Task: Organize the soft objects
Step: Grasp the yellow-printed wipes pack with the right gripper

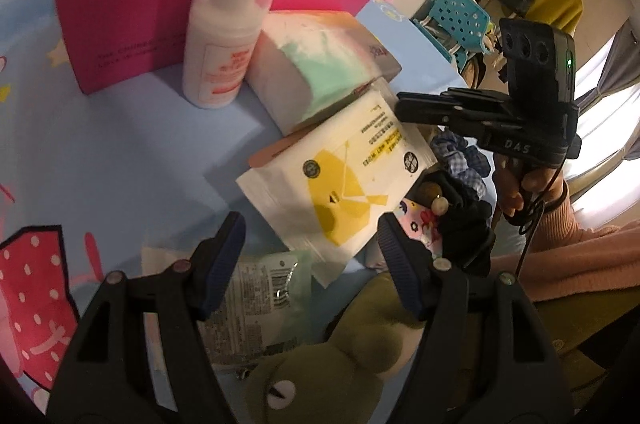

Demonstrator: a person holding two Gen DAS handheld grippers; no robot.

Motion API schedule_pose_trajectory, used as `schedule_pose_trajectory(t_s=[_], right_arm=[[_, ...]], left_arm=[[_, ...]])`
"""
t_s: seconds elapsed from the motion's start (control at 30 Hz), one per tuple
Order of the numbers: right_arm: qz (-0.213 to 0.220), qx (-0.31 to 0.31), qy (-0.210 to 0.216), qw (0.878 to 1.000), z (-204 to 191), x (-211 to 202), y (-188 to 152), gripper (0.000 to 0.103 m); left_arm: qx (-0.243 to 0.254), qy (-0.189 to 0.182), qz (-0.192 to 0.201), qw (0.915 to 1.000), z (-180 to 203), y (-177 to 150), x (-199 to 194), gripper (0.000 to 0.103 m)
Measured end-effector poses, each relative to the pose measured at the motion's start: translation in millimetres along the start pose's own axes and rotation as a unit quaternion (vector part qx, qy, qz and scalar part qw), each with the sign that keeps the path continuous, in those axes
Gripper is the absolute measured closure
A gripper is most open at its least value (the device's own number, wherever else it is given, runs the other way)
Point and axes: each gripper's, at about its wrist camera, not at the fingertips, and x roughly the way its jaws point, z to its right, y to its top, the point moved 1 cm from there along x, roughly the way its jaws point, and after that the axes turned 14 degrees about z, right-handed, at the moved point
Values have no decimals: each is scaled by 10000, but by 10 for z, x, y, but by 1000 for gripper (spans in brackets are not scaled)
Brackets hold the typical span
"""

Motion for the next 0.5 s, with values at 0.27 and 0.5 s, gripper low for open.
schedule_pose_trajectory(t_s=[0.27,0.5], right_arm=[[-86,247,352,9990,-72,-24,-42,72],[-23,89,321,9994,-157,-54,-62,77]], left_arm=[[53,-215,-546,9983,101,-12,318,33],[-209,-100,-111,9997,165,66,163,40]])
